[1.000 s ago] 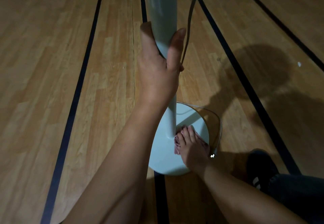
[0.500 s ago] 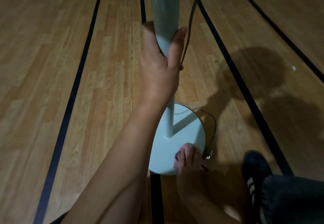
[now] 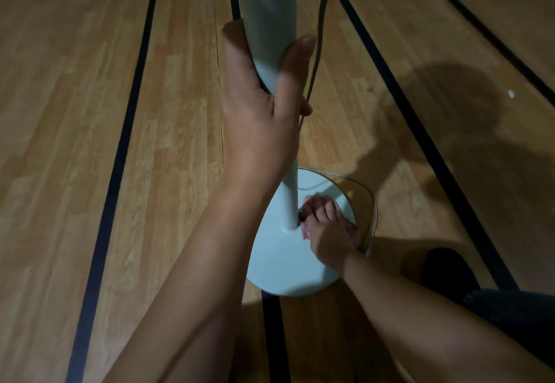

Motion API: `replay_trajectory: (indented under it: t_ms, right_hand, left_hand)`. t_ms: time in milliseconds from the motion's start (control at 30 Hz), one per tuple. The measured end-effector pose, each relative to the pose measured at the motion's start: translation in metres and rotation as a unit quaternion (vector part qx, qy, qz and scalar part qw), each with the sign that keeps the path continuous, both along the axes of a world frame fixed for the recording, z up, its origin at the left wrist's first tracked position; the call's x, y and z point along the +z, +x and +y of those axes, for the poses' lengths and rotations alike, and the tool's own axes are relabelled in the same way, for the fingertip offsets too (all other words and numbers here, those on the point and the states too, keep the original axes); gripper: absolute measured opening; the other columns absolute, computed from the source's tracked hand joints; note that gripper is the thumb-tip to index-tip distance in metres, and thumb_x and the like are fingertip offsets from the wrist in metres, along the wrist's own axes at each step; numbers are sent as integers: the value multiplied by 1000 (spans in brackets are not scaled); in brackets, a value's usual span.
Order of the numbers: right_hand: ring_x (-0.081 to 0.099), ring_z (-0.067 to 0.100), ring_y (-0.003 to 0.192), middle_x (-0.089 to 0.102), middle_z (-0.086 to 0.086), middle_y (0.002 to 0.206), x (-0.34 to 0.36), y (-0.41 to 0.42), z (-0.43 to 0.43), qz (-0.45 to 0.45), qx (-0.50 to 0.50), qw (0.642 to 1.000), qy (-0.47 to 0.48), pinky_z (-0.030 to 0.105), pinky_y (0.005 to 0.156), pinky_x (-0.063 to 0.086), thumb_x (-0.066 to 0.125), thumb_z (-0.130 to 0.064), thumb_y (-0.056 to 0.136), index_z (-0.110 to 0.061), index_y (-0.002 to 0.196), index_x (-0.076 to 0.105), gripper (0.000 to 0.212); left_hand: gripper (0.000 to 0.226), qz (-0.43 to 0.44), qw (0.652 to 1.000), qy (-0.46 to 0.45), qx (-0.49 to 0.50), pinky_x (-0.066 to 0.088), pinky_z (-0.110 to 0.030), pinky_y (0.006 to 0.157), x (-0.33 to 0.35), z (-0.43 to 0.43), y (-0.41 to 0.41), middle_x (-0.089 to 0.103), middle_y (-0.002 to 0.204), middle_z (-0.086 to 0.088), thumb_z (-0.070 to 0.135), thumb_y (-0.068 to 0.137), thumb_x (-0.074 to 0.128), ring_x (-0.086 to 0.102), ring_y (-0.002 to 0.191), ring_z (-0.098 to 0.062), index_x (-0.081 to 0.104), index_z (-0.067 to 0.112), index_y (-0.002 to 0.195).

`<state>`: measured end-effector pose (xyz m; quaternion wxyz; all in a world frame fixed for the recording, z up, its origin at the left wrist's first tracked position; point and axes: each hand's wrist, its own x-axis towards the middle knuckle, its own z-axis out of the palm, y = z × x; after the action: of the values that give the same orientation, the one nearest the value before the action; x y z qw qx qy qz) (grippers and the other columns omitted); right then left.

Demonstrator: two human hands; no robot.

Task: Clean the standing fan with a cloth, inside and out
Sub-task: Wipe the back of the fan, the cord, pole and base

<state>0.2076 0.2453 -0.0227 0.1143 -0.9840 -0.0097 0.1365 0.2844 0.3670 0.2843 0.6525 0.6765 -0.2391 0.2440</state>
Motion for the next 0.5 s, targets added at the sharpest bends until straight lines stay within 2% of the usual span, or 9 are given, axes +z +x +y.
replay_trajectory:
  t_ms: [100,200,333,500]
  right_hand:
    - [-10,36,163,-7,6,177,4,40,-13,29,19,999,0,44,131,-1,42,-34,107,-19,170,8,73]
    - [-12,37,162,-14,8,176,9,69,-15,53,-3,998,-17,44,132,-1,30,-34,111,-19,170,-1,68]
    - [-8,43,161,-12,14,176,17,95,-9,85,-40,995,-42,49,131,-1,27,-40,114,-15,169,-2,67]
    - [-8,36,163,-12,10,177,18,81,-8,63,-30,997,-35,48,132,0,27,-38,113,-18,170,0,66]
  left_hand:
    - [20,-9,1000,7,-1,55,-29,52,0,0,2,61,83,-23,35,107,57,68,56,-22,40,30,117]
    - [24,-1,1000,18,-4,56,-33,53,-1,2,4,61,81,-20,33,109,55,69,57,-25,39,19,121]
    - [29,6,1000,20,1,55,-35,53,0,3,5,60,80,-14,34,109,53,68,55,-26,38,14,123]
    - [29,14,1000,21,17,55,-33,53,2,1,5,61,78,-13,37,108,52,67,55,-24,39,16,122]
